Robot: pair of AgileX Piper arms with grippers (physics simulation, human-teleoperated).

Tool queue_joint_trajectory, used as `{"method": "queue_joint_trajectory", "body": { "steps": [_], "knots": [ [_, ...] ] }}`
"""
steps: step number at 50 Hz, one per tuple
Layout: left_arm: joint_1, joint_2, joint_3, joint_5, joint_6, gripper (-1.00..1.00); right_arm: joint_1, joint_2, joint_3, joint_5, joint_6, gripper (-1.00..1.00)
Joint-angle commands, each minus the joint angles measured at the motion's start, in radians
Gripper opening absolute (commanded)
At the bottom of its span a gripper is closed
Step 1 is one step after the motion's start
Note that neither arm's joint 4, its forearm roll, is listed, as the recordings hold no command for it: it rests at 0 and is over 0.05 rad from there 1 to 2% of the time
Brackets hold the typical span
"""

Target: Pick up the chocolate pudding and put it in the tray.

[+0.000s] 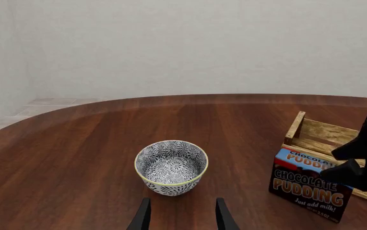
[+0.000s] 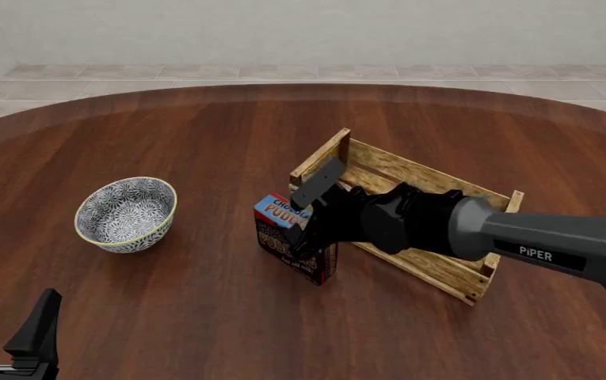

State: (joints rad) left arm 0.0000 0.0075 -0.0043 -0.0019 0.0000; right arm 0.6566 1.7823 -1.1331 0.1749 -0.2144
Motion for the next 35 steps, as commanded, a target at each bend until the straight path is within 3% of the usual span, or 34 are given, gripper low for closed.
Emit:
{"method": "queue_joint_trajectory", "body": {
  "steps": [1, 35],
  "knots": [
    [0.0, 0.0, 0.0, 0.0, 0.0, 1.0, -0.012, 0.009, 0.005, -0.01, 0.007, 1.0],
    [0.0, 0.0, 0.0, 0.0, 0.0, 1.0, -0.013, 0.049, 0.001, -0.029, 0.027, 1.0]
  ]
}}
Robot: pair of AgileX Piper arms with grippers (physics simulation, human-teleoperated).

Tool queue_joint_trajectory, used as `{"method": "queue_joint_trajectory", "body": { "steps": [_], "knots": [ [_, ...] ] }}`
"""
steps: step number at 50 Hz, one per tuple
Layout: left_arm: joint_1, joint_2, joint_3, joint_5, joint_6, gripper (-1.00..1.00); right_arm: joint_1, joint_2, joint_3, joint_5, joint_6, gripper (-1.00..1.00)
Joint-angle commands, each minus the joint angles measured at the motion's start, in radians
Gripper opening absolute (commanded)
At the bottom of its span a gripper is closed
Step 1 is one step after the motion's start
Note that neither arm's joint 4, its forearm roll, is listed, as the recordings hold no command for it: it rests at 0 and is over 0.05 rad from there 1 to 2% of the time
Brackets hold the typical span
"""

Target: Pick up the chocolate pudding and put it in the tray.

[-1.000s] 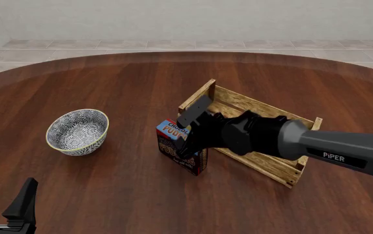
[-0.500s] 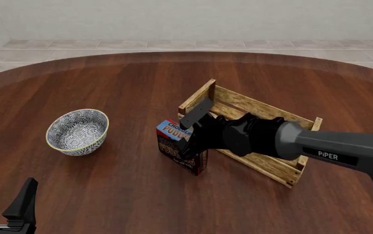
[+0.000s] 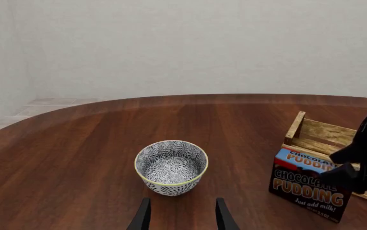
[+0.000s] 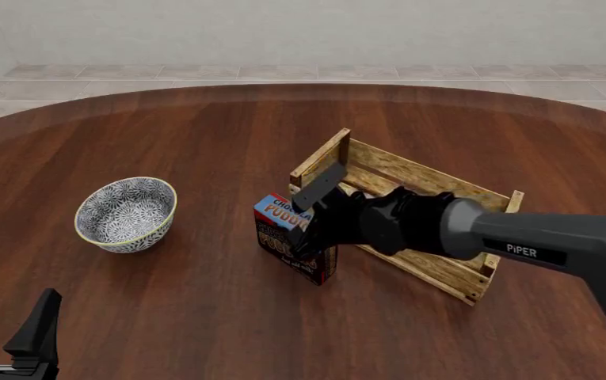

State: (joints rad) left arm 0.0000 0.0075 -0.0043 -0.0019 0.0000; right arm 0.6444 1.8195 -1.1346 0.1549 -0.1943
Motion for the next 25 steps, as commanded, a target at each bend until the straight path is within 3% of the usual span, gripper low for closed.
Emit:
{"method": "queue_joint_trajectory", "body": {
  "steps": [1, 25],
  "knots": [
    [0.0, 0.0, 0.0, 0.0, 0.0, 1.0, -0.002, 0.013, 0.005, -0.012, 0.007, 1.0],
    [0.0, 0.0, 0.0, 0.0, 0.0, 1.0, 0.0, 0.028, 0.017, -0.03, 0.03, 1.0]
  ]
}}
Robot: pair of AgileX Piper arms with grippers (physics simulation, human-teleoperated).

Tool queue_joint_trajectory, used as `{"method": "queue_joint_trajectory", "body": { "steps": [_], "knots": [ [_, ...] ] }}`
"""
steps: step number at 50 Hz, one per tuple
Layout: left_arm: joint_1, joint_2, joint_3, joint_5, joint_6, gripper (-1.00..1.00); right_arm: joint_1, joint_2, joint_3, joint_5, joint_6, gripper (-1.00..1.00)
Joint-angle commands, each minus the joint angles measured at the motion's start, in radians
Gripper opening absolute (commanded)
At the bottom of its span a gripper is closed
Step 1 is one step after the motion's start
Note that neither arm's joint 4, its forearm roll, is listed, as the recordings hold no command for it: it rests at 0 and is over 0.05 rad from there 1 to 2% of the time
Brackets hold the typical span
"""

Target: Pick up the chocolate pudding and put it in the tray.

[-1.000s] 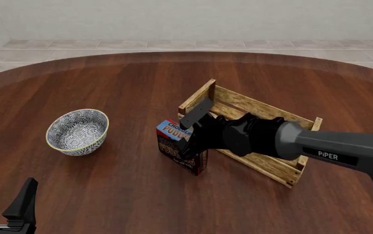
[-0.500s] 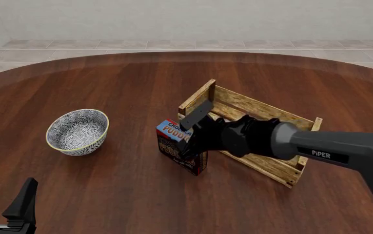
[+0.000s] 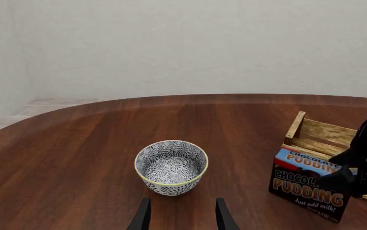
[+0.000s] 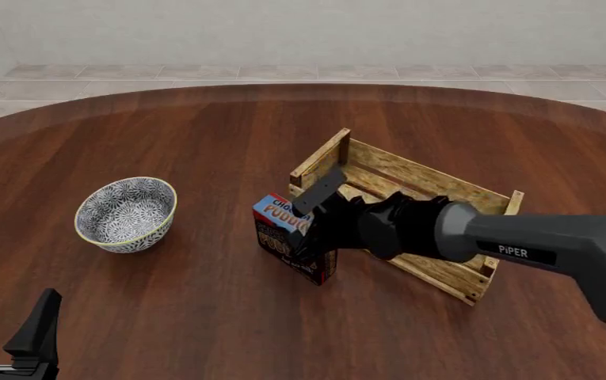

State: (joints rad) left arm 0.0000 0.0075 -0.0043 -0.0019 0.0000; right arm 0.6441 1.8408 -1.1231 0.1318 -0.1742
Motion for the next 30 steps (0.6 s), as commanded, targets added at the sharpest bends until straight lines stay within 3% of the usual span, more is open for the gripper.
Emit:
{"method": "queue_joint_trajectory", "body": {
  "steps": [1, 16, 17, 30],
  "knots": [
    [0.0, 0.0, 0.0, 0.0, 0.0, 1.0, 0.003, 0.007, 0.005, -0.007, 0.013, 1.0],
    [0.0, 0.0, 0.0, 0.0, 0.0, 1.0, 0.017, 0.03, 0.005, -0.018, 0.03, 1.0],
    [0.0, 0.0, 0.0, 0.0, 0.0, 1.0, 0.016, 0.03, 0.006, -0.019, 0.029, -1.0],
    [0.0, 0.0, 0.0, 0.0, 0.0, 1.0, 0.014, 0.014, 0.006, -0.016, -0.002, -1.0]
  ]
}}
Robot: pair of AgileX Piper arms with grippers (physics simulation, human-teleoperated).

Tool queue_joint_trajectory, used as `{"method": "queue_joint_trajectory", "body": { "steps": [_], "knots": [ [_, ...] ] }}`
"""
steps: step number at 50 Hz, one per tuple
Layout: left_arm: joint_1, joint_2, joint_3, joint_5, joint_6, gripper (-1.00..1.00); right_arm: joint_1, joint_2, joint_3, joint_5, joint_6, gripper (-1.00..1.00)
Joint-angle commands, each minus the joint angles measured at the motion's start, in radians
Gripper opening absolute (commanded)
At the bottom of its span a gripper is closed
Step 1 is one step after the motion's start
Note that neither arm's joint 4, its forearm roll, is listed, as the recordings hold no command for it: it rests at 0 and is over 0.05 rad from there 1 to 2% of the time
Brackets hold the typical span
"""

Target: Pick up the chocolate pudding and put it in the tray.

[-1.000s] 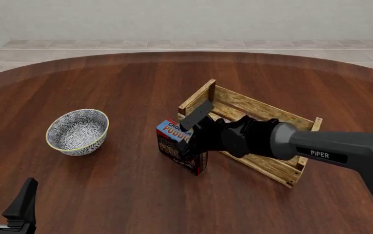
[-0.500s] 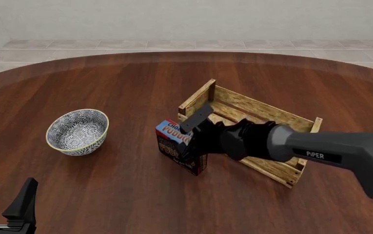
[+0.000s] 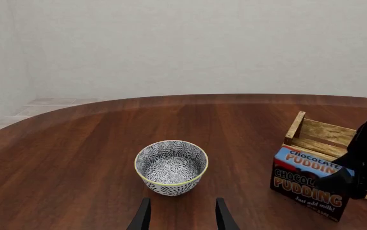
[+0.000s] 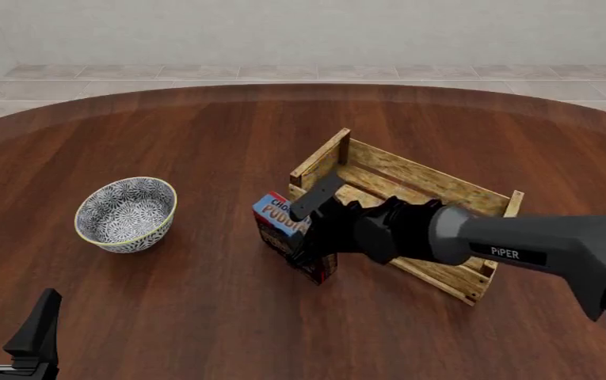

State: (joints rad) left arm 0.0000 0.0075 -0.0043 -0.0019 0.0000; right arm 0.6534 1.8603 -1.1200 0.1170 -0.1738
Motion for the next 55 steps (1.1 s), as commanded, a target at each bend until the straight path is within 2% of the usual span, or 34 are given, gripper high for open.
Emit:
{"method": "queue_joint_trajectory", "body": {
  "steps": [1, 10, 25, 37, 55],
  "knots": [
    [0.0, 0.0, 0.0, 0.0, 0.0, 1.0, -0.001, -0.009, 0.002, 0.0, -0.004, -1.0],
    [0.0, 0.0, 0.0, 0.0, 0.0, 1.0, -0.006, -0.067, 0.008, 0.019, -0.012, -1.0],
    [0.0, 0.0, 0.0, 0.0, 0.0, 1.0, -0.027, -0.25, 0.028, 0.096, -0.093, -1.0],
    [0.0, 0.0, 0.0, 0.0, 0.0, 1.0, -0.106, -0.388, 0.055, 0.167, -0.183, -1.0],
    [0.0, 0.0, 0.0, 0.0, 0.0, 1.0, -0.218, -0.508, 0.09, 0.227, -0.247, -1.0]
  ]
}}
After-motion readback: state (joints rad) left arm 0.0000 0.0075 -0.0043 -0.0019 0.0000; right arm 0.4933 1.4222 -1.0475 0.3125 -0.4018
